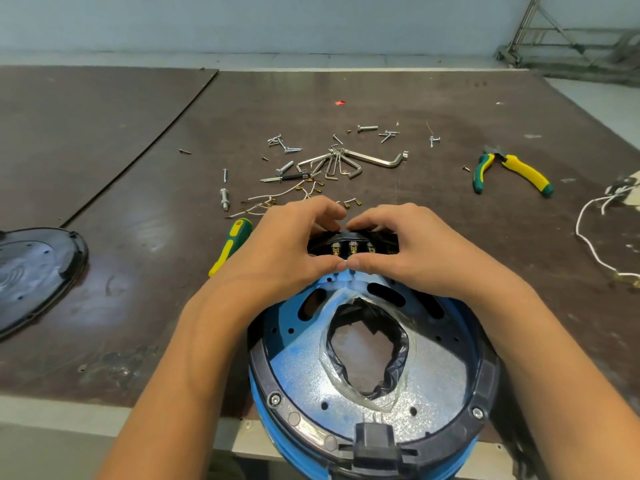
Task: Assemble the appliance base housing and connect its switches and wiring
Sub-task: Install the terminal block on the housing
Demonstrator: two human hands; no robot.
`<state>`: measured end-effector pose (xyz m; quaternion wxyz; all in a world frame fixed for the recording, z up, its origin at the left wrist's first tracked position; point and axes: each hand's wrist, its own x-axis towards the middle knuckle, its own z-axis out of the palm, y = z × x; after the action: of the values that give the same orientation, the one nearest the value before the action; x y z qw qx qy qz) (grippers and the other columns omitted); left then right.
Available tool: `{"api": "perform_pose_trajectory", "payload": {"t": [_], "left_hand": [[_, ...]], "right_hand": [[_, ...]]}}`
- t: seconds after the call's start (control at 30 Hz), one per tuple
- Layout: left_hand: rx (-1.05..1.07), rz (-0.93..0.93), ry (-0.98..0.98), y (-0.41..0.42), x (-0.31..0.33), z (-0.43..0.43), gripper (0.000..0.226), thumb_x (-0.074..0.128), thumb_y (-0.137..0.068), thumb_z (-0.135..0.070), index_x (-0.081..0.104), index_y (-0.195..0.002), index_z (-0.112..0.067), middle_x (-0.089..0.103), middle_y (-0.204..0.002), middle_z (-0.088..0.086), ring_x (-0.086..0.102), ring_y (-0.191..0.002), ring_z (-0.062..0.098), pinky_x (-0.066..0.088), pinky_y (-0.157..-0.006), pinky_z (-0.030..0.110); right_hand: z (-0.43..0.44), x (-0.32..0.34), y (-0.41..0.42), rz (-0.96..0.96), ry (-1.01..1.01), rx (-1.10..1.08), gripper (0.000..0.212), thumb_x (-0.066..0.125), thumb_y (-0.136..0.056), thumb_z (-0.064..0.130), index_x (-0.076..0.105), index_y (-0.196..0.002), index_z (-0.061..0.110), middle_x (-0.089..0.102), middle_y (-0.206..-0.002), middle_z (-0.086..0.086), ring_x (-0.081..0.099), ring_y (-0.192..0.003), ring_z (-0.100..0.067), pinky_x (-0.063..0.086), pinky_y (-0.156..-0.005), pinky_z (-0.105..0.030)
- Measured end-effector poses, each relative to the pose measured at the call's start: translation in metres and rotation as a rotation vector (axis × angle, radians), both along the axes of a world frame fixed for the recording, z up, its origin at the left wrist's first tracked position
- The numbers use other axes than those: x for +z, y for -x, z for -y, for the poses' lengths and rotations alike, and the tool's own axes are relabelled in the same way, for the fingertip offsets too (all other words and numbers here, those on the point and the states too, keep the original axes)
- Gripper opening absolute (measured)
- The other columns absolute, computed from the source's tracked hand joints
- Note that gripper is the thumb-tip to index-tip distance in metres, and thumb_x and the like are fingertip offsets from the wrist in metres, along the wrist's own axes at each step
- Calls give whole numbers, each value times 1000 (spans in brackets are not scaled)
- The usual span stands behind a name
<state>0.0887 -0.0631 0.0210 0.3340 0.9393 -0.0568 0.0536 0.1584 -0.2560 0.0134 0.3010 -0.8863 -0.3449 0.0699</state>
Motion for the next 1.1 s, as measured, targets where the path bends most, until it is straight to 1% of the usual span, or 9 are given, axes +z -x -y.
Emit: {"api": "perform_pose_trajectory", "payload": {"t": [0.17,0.37,0.47,0.57,0.67,0.73,0.87,1.0,1.1], "left_hand": [[-32,-13,-61,-5,-7,2,58,78,-79,-41,57,-131,-27,61,-124,-11,55,-111,1,40,-90,7],[-19,34,-261,-6,-6,-1,44,66,-89,-45,59,-129,-29,60,-121,-13,56,-112,11,50,-95,41],[-8,25,-248,-4,-6,-5,44,65,-90,-44,57,-130,-28,59,-124,-12,55,-115,12,49,-97,42],[-13,20,-231,-4,-6,-5,43,65,-91,-44,57,-130,-27,58,-124,-11,54,-115,13,48,-97,42],[-15,21,-215,-3,-6,-5,42,65,-91,-43,58,-129,-27,58,-123,-11,54,-113,13,48,-96,41],[-12,19,-199,-3,-6,-5,44,66,-90,-44,57,-130,-27,59,-123,-10,55,-112,12,49,-95,40],[4,31,-189,-2,-8,-5,46,65,-89,-47,56,-130,-28,58,-122,-10,55,-112,12,50,-94,40],[1,59,-220,1,-8,-4,60,64,-89,-52,46,-141,-29,50,-136,-11,53,-121,15,50,-96,43],[5,65,-202,2,-5,-6,62,63,-89,-53,44,-143,-30,50,-138,-11,53,-122,14,50,-97,44]], "right_hand": [[0,2,-3,-87,-110,-99,46,68,-92,37,60,-135,23,70,-113,8,65,-104,-3,53,-91,-24],[-6,7,-18,-397,-443,-272,13,65,-95,17,73,-102,24,76,-97,-1,71,-90,-14,55,-77,-23],[-23,9,-47,-304,-355,-300,15,64,-93,12,72,-97,24,75,-95,-2,68,-82,-13,52,-64,-23],[-44,2,-82,12,-78,-240,26,60,-92,9,73,-113,19,74,-107,-3,67,-98,-17,51,-87,-27],[-56,-15,-108,48,283,-103,47,59,-92,3,60,-136,15,61,-138,-7,56,-126,-24,40,-103,-27],[-57,-25,-116,69,395,-51,46,61,-90,1,64,-133,18,62,-135,-6,55,-126,-25,41,-101,-29],[-56,-32,-120,63,329,-113,24,64,-90,3,75,-103,20,69,-99,-4,62,-93,-19,42,-77,-24],[-50,-29,-111,40,329,-122,12,70,-88,10,68,-83,21,63,-79,5,60,-84,-17,39,-66,-20],[-39,-18,-98,50,164,-214,7,77,-84,13,73,-80,18,66,-73,5,60,-74,-13,41,-61,-17]]}}
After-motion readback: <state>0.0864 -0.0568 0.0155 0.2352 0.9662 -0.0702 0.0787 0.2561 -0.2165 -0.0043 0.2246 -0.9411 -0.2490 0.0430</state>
